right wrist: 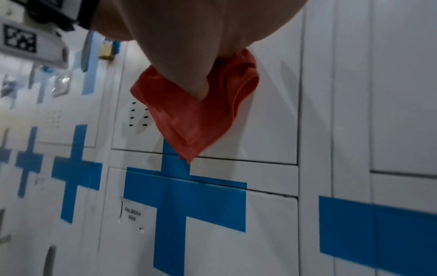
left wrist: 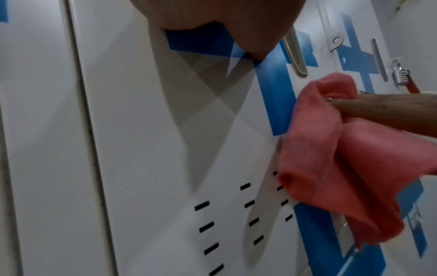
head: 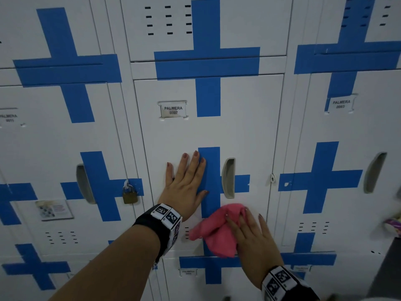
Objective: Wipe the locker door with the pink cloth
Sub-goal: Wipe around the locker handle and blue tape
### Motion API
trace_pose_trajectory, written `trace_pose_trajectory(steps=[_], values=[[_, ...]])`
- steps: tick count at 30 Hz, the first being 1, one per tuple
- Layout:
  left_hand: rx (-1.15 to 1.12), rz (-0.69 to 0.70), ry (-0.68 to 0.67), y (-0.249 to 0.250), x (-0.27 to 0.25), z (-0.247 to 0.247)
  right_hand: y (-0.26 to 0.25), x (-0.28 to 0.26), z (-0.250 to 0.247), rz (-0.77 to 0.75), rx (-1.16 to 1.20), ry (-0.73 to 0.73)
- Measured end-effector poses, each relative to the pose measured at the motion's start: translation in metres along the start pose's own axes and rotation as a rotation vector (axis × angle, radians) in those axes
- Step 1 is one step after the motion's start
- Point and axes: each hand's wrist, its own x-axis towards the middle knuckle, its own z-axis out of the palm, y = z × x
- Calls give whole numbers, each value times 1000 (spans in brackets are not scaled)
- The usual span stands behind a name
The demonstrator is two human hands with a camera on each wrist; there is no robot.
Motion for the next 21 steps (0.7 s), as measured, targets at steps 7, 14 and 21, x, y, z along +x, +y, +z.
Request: trace_pose_trajectory(steps=[7,14,21], values=[[-8,-7,-2,0,0,0,2,22,-46,105,150,230],[-27,8,-22,0,-1,-4,9,66,-74,175,139,285],[-54,-15,-11,6,-4,-14,17,40,-33,112,95,174]])
